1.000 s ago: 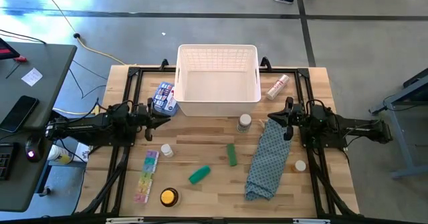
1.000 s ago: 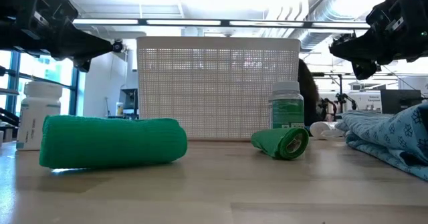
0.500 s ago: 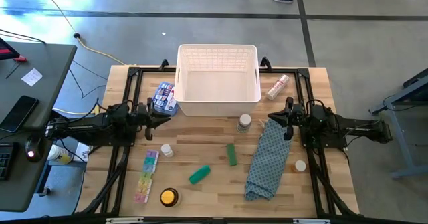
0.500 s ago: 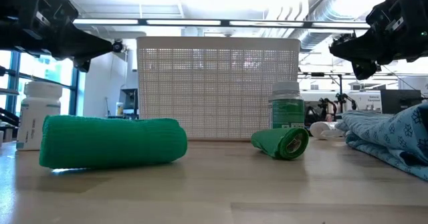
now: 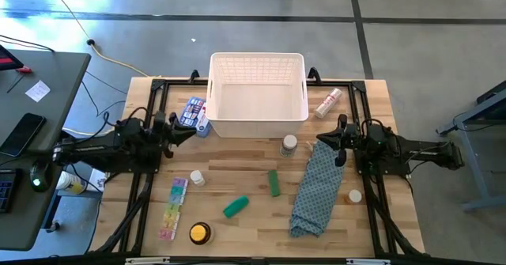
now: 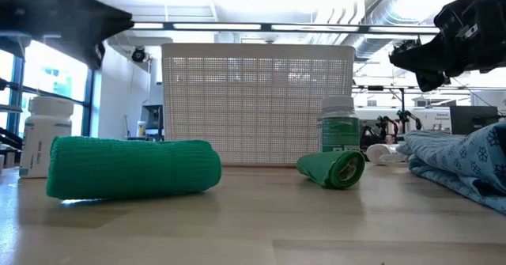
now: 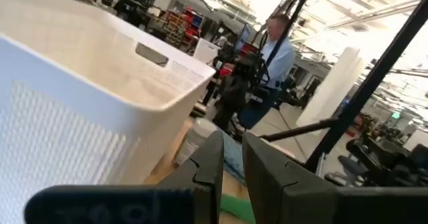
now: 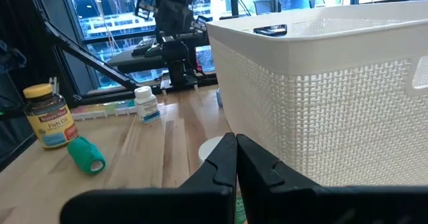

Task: Pick & place medical supplies in basket/bin
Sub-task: Put the green pill bottle into the white bin

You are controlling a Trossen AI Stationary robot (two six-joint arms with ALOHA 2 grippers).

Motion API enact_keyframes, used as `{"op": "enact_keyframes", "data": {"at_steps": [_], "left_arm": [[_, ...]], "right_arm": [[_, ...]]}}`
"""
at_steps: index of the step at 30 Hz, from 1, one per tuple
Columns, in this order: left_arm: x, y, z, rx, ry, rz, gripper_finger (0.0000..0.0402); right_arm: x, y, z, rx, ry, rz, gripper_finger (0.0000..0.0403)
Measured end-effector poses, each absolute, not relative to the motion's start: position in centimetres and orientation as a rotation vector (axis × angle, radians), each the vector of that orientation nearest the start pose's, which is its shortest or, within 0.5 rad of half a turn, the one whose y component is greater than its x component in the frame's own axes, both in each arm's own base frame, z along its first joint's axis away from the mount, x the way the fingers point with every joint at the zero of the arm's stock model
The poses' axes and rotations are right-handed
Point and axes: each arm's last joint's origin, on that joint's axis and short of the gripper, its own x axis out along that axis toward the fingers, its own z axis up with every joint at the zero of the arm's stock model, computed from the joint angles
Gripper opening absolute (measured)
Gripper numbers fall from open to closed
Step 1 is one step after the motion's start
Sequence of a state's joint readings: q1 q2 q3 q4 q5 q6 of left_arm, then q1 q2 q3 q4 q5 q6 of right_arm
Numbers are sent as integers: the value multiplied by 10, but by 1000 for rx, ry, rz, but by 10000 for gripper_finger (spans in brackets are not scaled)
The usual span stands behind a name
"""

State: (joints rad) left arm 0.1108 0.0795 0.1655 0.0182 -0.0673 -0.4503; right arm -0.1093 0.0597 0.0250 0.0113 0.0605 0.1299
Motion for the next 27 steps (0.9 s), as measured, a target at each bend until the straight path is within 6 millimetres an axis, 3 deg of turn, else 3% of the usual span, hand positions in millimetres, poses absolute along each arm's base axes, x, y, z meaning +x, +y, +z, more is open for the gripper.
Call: {"op": "enact_keyframes", "data": {"at_steps": [6,12,20,27], "left_arm": [[99,13,254,-376,-127,173,90],[124,17,298,-275,-81,211,90],[157,21,357,-273,-80,222,90],[158,20,400,-262,-151,157,90]], "right_arm": [[98,-16,181,213,-132,-259,0],[91,-20,204,307,-332,-422,0],[91,-16,259,265,-357,-281,0],[121,-19,323,269,-301,-268,0]]}}
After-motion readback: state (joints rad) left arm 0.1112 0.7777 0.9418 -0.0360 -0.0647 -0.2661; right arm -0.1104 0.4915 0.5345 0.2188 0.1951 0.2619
